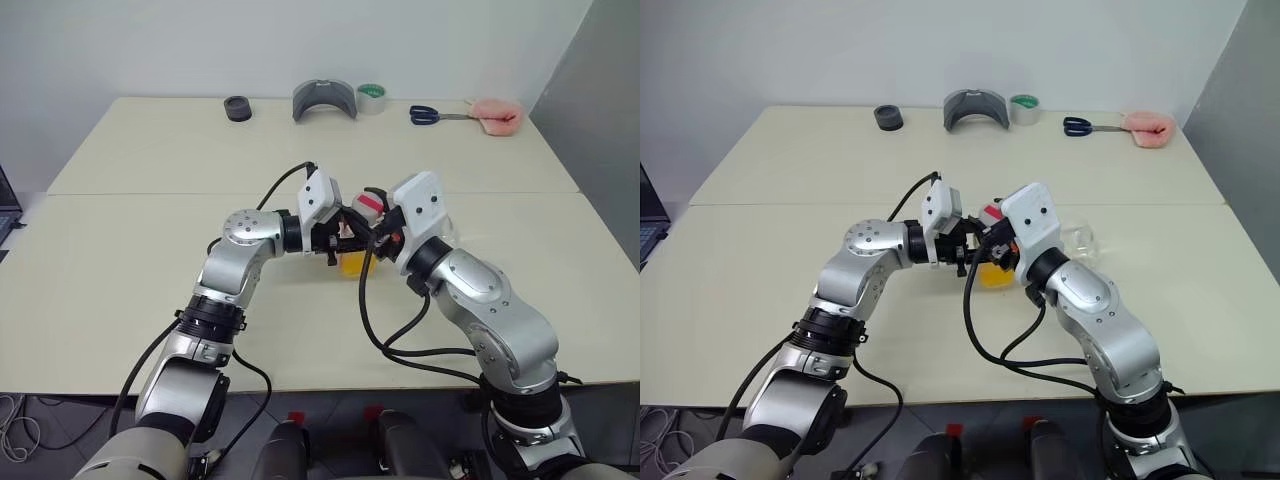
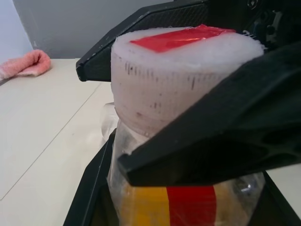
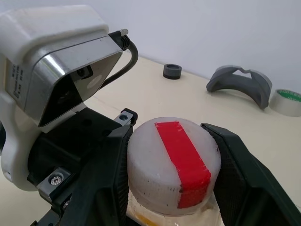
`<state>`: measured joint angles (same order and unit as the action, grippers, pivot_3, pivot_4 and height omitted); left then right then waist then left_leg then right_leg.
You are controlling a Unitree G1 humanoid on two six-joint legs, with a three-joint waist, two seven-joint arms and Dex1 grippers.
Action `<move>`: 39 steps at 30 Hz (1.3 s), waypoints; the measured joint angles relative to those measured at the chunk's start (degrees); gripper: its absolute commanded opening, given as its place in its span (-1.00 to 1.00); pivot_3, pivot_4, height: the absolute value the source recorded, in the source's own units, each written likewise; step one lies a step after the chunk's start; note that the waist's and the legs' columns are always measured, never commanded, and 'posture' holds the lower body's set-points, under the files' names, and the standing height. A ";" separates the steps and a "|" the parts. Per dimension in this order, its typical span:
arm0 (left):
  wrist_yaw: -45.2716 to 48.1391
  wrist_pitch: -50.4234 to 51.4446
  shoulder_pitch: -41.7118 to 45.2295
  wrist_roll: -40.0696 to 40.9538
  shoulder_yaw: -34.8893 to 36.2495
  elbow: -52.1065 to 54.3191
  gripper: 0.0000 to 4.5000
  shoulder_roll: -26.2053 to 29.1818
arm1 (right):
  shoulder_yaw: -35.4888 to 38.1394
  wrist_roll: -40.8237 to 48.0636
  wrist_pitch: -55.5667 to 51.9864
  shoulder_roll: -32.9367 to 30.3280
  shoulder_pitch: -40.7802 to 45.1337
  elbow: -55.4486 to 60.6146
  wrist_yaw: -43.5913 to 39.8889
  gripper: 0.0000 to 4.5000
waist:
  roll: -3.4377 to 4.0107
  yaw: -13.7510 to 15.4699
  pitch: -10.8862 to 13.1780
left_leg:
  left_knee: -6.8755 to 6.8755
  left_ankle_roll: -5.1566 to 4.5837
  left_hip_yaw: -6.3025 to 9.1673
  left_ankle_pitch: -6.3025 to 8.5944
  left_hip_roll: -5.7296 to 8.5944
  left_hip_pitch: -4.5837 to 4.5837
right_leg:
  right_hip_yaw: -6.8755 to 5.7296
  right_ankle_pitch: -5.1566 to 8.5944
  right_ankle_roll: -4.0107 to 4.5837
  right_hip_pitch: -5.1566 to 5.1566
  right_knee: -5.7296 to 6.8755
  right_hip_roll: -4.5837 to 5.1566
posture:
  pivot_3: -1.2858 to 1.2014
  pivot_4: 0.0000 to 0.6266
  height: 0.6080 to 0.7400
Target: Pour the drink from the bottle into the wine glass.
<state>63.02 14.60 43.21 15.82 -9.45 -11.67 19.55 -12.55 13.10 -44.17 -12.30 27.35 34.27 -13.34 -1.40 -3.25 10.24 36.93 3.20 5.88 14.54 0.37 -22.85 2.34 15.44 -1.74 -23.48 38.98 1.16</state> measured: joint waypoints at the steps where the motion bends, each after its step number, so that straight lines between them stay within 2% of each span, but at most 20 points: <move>1: 0.05 0.05 -0.13 0.07 0.06 0.30 -0.19 0.17 | 0.16 0.32 0.79 -0.26 0.00 -0.41 -0.96 -0.13 | 0.00 0.00 0.00 | 0.00 0.00 0.00 0.00 0.01 0.00 | 0.00 0.00 0.00 0.00 0.00 0.00 | 0.03 -0.52 1.00; 5: 1.10 0.54 -0.61 0.25 -0.07 1.14 -0.19 0.61 | 2.21 4.12 7.25 -4.60 0.40 -5.21 -11.72 -0.13 | 0.00 0.04 0.00 | 0.01 -0.02 0.00 0.01 0.03 0.00 | -0.01 0.00 0.00 0.03 -0.02 0.01 | 0.03 -0.52 1.00; 9: 3.08 1.34 -0.99 0.34 -0.98 1.36 -0.19 1.26 | 3.17 10.23 12.34 -13.84 9.17 -19.04 -33.87 -0.13 | 0.02 -0.21 0.02 | 0.00 -0.05 -0.05 0.02 0.00 0.07 | 0.01 0.00 0.00 0.05 0.00 -0.05 | 0.03 -0.52 1.00; 13: 3.52 2.44 -0.92 0.37 -1.19 1.02 -0.19 1.53 | 2.72 11.70 12.71 -14.92 14.82 -28.56 -43.60 -0.13 | 0.02 -0.36 0.02 | -0.02 -0.05 0.03 0.03 -0.06 0.06 | -0.05 0.00 0.00 0.04 -0.01 -0.09 | 0.03 -0.52 1.00; 17: 3.38 2.74 -0.90 0.27 -1.44 0.66 -0.19 1.54 | 2.96 12.79 12.71 -14.80 15.29 -30.90 -46.36 0.46 | 0.02 -0.05 0.02 | 0.02 -0.04 0.01 0.02 0.01 0.01 | -0.04 0.00 0.00 0.04 -0.02 0.01 | 0.03 -0.52 1.00; 20: 3.09 2.68 -0.83 0.20 -1.43 0.73 -0.19 1.52 | 5.19 12.85 12.74 -14.76 12.21 -27.97 -43.21 0.88 | 0.02 0.13 0.02 | 0.03 -0.03 0.03 0.02 0.01 -0.02 | -0.04 0.00 0.00 0.03 -0.02 0.03 | 0.03 -0.52 1.00; 26: 2.55 2.50 -0.67 -0.09 -1.25 0.61 -0.19 1.72 | 12.19 12.73 7.27 -17.70 0.78 -8.45 -29.91 0.89 | 0.02 0.64 0.01 | 0.03 -0.03 0.00 0.02 0.01 -0.04 | 0.00 0.01 -0.01 0.01 -0.02 0.06 | 0.03 -0.52 1.00; 29: 2.33 2.35 -0.55 -0.14 -1.28 0.29 -0.19 1.13 | 10.54 10.79 3.09 -13.08 -5.32 1.98 -19.64 0.89 | 0.02 0.19 0.01 | 0.02 -0.02 0.00 0.01 -0.04 -0.02 | 0.02 0.01 -0.01 -0.01 0.03 0.00 | 0.03 -0.52 1.00; 31: 2.11 2.28 -0.48 -0.18 -1.32 0.08 -0.19 0.46 | 8.15 8.69 0.72 -9.60 -6.10 5.39 -13.14 0.89 | 0.02 -0.08 0.01 | 0.03 -0.03 -0.05 0.01 -0.02 0.00 | 0.06 0.01 -0.01 -0.01 0.04 0.00 | 0.03 -0.52 1.00; 34: 1.88 2.13 -0.41 -0.23 -1.45 -0.24 -0.19 0.19 | 5.30 3.80 -1.58 -5.17 -5.29 7.34 -4.31 0.89 | 0.03 -0.02 0.01 | 0.02 0.04 0.01 -0.03 -0.01 0.01 | 0.02 0.01 -0.01 -0.01 0.04 -0.01 | 0.03 -0.52 1.00; 39: 1.51 1.95 -0.37 -0.37 -1.45 -1.51 -0.19 -0.38 | 1.20 -0.62 -5.36 -0.37 -5.30 8.38 4.08 0.89 | 0.03 0.11 0.01 | 0.01 0.17 0.00 -0.10 0.02 -0.03 | 0.02 0.01 -0.01 -0.01 0.00 0.02 | 0.03 -0.52 1.00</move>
<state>64.53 16.56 42.84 15.45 -10.90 -13.18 19.17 -11.35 12.48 -49.53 -12.67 22.05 42.65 -9.27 -1.37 -3.14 10.25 36.94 3.38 5.88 14.44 0.39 -22.88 2.36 15.45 -1.75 -23.49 38.98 1.18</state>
